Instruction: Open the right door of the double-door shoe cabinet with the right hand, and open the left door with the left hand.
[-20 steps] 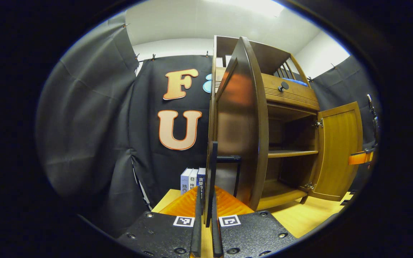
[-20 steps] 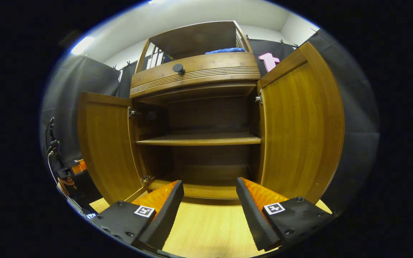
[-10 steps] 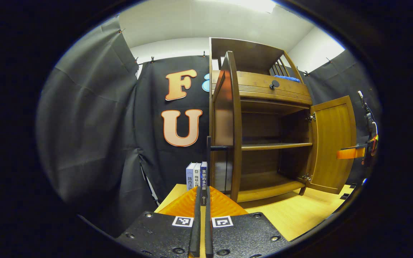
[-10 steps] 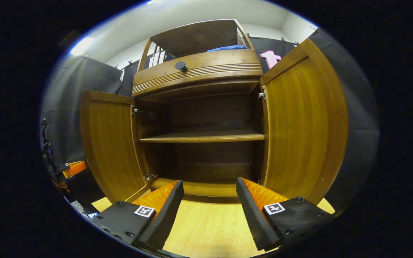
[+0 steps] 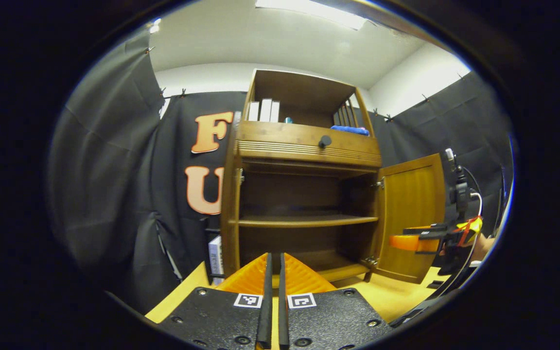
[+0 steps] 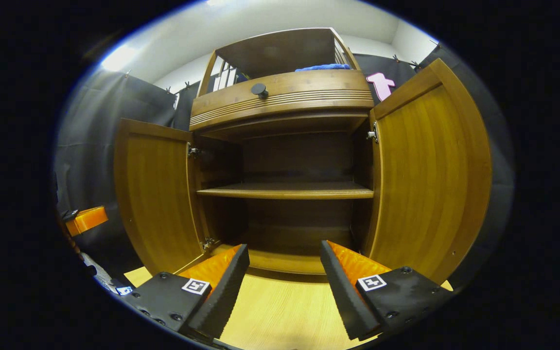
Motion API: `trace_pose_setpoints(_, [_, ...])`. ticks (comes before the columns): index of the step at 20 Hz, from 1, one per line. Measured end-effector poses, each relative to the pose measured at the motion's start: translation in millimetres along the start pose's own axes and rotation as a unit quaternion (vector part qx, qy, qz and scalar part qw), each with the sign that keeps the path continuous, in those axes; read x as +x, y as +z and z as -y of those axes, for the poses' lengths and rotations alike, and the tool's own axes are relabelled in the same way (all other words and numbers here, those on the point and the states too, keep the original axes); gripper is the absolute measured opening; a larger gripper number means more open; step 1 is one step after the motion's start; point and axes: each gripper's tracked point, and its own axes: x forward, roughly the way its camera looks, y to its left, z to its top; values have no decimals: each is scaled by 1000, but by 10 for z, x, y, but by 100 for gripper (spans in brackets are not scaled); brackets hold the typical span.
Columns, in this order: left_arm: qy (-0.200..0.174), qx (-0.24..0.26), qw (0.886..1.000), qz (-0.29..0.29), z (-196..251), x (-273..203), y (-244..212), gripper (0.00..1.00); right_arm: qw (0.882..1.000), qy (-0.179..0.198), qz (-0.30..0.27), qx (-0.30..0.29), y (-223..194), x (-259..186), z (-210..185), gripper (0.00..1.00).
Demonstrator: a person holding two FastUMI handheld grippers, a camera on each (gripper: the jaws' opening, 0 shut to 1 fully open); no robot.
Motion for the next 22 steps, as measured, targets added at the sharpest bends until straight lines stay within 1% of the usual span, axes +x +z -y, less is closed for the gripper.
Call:
trace_pose_setpoints(1, [-10, -1, 1000, 0, 115, 74, 0, 6, 1000, 0, 1, 1, -4, -13, 7, 93])
trace_pose_setpoints(2, [-23, -9, 1000, 2, 235, 151, 2, 6, 1000, -3, 1, 3, -12, -27, 29, 95])
trace_pose_setpoints(3, [-33, -23, 999, 7, 338, 244, 4, 6, 1000, -7, 2, 5, -9, -54, 55, 95])
trace_pose_setpoints(4, [-35, -37, 999, 11, 415, 331, 5, 6, 1000, -14, 4, 7, -2, -82, 105, 95])
trace_pose_setpoints(7, [-19, -67, 998, 5, 508, 570, -43, 6, 999, -38, 13, 5, 45, -192, 259, 95])
trace_pose_setpoints(8, [-10, -65, 998, 0, 528, 635, -100, 6, 999, -46, 14, 4, 44, -233, 316, 95])
trace_pose_setpoints(9, [2, -59, 998, -2, 521, 680, -134, 10, 998, -55, 15, 5, 37, -275, 382, 95])
trace_pose_setpoints(10, [12, -53, 999, -2, 539, 723, -142, 6, 998, -64, 14, 7, 20, -306, 437, 95])
trace_pose_setpoints(11, [18, -46, 999, 0, 555, 758, -128, 9, 997, -71, 13, 10, 10, -333, 473, 95])
trace_pose_setpoints(12, [18, -41, 999, 4, 589, 792, -135, 15, 997, -77, 12, 13, -5, -361, 501, 95])
trace_pose_setpoints(13, [16, -39, 999, 8, 636, 822, -114, 25, 996, -82, 11, 14, -19, -388, 531, 95])
trace_pose_setpoints(14, [11, -42, 999, 12, 656, 822, -92, 31, 996, -86, 10, 15, -30, -408, 550, 95])
trace_pose_setpoints(16, [-3, -45, 999, 14, 744, 819, -84, 57, 996, -89, 10, 17, -29, -427, 553, 95])
trace_pose_setpoints(19, [5, -38, 999, 11, 718, 794, -100, 96, 996, -89, 14, 12, -2, -434, 528, 95])
trace_pose_setpoints(20, [8, -37, 999, 10, 709, 781, -106, 94, 996, -87, 14, 11, -3, -437, 509, 95])
trace_pose_setpoints(22, [19, -37, 999, 8, 656, 758, -103, 93, 996, -83, 12, 9, -17, -430, 461, 95])
